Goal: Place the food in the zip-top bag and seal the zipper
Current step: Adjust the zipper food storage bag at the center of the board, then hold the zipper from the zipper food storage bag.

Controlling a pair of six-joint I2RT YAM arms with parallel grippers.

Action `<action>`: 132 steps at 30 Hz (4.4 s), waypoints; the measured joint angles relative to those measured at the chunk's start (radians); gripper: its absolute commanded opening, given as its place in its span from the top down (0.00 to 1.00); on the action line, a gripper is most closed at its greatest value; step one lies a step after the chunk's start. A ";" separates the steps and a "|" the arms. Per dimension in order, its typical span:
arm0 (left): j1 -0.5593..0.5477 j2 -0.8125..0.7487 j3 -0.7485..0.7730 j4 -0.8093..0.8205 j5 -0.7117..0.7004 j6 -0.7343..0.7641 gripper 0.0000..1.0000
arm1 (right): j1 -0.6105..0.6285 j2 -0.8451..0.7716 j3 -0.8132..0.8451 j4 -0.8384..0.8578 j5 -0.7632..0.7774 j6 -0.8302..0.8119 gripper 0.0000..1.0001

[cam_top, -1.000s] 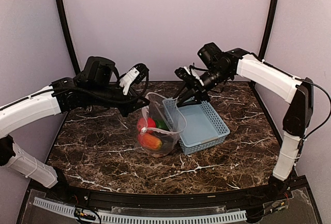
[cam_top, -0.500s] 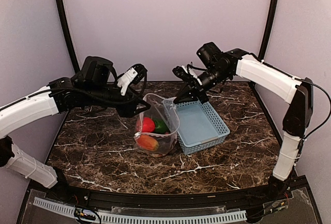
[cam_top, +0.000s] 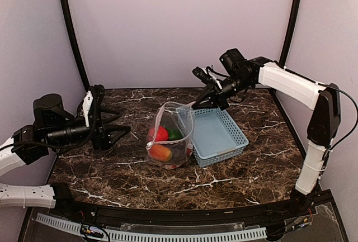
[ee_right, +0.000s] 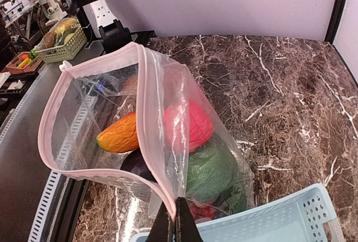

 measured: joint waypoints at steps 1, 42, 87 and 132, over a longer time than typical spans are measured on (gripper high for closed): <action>-0.011 -0.003 -0.012 0.004 0.000 -0.004 0.30 | -0.002 0.000 -0.005 0.004 -0.002 0.013 1.00; -0.177 0.267 -0.047 0.173 -0.061 0.064 0.63 | -0.051 -0.002 -0.042 0.039 -0.059 0.139 1.00; -0.147 0.246 -0.060 0.239 -0.282 0.130 0.99 | -0.063 -0.142 -0.024 -0.412 0.004 -0.103 0.55; -0.146 0.296 0.020 0.222 -0.170 0.169 0.99 | 0.370 0.162 0.502 -0.116 0.209 0.293 0.62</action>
